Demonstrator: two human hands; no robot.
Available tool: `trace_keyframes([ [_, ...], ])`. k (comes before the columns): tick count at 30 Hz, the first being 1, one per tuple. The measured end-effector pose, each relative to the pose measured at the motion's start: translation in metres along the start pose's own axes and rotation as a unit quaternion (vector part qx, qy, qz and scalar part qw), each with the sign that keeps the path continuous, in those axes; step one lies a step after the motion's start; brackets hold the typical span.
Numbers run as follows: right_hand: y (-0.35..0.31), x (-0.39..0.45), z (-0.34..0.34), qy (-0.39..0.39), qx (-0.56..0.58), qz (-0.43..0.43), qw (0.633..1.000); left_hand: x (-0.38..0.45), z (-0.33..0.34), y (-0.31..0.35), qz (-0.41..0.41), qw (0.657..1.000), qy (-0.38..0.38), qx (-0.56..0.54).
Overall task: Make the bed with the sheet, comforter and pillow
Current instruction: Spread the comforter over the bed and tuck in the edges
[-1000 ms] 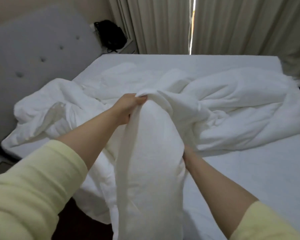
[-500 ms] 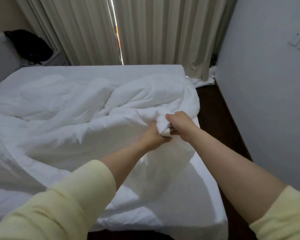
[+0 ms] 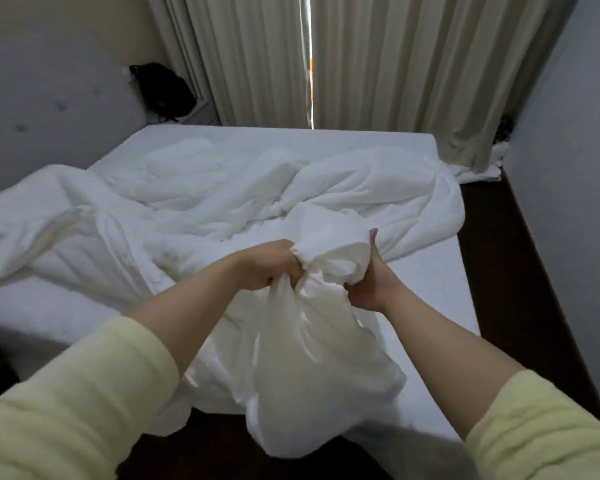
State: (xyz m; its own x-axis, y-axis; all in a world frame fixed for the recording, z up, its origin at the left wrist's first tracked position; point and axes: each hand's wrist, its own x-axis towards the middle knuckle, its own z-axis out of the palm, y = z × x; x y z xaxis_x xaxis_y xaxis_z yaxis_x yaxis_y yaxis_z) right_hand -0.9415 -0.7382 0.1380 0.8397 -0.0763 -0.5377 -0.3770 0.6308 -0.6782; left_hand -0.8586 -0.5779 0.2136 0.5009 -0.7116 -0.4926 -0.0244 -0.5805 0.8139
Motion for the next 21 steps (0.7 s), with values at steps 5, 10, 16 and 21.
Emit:
trace_keyframes([
  [5,-0.026,-0.027,0.025,0.067,-0.104,-0.074,0.99,-0.02,0.025,0.005,0.006,0.999,0.01,0.033],
  [10,-0.074,-0.082,-0.065,0.268,-0.316,-0.249,0.875,0.022,0.116,0.039,0.065,0.994,0.028,0.086],
  [16,-0.122,-0.16,-0.232,0.42,-0.448,-0.216,0.759,0.085,0.281,0.11,0.096,0.993,0.015,0.063],
  [21,-0.165,-0.19,-0.314,0.408,-0.552,-0.158,0.71,0.117,0.328,0.148,0.051,0.986,-0.059,0.149],
])
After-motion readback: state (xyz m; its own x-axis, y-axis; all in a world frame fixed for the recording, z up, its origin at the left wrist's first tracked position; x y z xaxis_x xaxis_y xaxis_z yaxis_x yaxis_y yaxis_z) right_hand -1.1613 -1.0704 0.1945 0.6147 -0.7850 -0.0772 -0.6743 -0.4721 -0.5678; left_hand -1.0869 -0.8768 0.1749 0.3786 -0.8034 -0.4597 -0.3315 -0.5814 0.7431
